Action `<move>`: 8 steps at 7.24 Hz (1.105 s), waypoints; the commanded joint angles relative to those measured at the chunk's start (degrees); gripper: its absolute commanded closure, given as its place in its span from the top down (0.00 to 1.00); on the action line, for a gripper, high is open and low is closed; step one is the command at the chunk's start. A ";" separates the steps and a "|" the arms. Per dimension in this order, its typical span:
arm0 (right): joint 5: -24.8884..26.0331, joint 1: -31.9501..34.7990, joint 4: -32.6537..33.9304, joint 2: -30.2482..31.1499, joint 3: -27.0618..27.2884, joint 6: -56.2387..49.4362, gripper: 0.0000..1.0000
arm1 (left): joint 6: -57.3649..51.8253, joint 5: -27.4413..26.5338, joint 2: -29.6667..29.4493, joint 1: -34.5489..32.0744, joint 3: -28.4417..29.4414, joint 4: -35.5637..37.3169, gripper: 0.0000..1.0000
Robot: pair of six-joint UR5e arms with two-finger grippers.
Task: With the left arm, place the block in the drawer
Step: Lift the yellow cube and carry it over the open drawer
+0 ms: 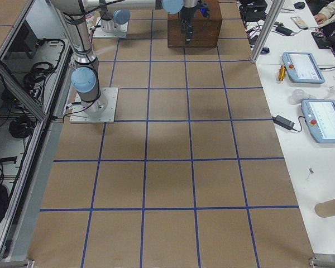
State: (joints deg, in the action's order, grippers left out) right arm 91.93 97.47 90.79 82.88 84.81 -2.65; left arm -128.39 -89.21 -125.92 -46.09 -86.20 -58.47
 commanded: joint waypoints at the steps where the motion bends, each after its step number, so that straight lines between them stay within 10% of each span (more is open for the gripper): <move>1: 0.00 0.00 0.00 0.00 0.00 0.02 1.00 | 0.33 0.17 5.83 -0.58 0.68 -6.62 0.24; 8: 0.00 0.00 0.00 0.00 0.00 -0.07 1.00 | 12.96 3.52 22.21 -14.25 1.04 -19.58 0.14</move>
State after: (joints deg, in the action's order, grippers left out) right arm 91.93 97.47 90.79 82.88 84.81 -2.67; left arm -118.69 -85.62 -104.64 -55.28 -84.96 -77.94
